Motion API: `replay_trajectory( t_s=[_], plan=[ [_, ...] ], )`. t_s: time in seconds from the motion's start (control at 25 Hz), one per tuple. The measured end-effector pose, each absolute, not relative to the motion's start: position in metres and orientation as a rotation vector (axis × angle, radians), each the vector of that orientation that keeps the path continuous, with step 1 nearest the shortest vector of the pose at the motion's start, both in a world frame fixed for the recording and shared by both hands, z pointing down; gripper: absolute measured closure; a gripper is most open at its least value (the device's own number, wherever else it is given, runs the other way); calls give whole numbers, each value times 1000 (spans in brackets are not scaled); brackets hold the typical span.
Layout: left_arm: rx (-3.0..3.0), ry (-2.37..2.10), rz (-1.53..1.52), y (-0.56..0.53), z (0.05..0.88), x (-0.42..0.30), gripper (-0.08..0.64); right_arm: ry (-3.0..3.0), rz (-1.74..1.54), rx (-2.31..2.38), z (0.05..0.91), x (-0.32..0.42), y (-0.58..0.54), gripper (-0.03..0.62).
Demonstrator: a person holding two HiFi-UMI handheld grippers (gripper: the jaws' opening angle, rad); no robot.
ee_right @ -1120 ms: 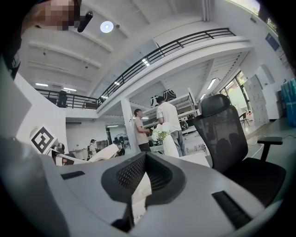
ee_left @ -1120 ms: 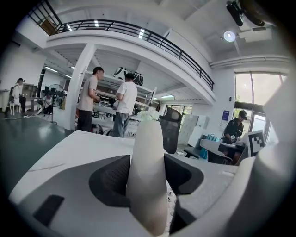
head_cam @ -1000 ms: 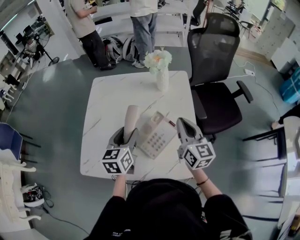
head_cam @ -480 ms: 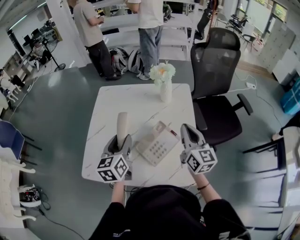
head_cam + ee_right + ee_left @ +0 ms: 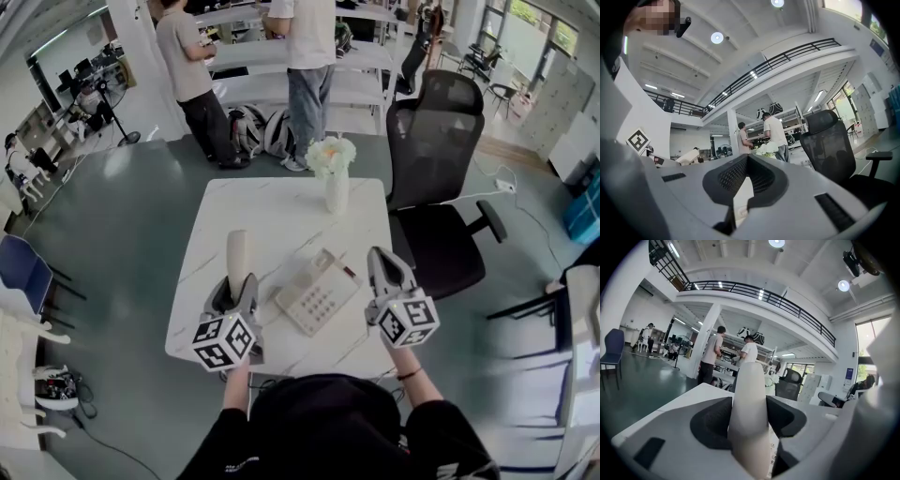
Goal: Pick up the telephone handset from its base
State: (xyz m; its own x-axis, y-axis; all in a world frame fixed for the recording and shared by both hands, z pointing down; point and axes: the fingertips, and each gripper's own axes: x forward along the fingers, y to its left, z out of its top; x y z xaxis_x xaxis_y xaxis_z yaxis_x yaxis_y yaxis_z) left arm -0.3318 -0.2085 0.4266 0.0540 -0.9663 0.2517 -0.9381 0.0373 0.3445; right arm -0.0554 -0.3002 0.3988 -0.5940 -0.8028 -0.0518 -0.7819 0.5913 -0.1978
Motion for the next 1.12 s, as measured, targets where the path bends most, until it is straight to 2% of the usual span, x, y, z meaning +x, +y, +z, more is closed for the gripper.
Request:
replay_trajectory(
  t_s=[1.12],
  plan=[
    [1897,-1958,-63,-198,425,-331,347,2722,-240,-1300,398,-67,-295,601]
  ],
)
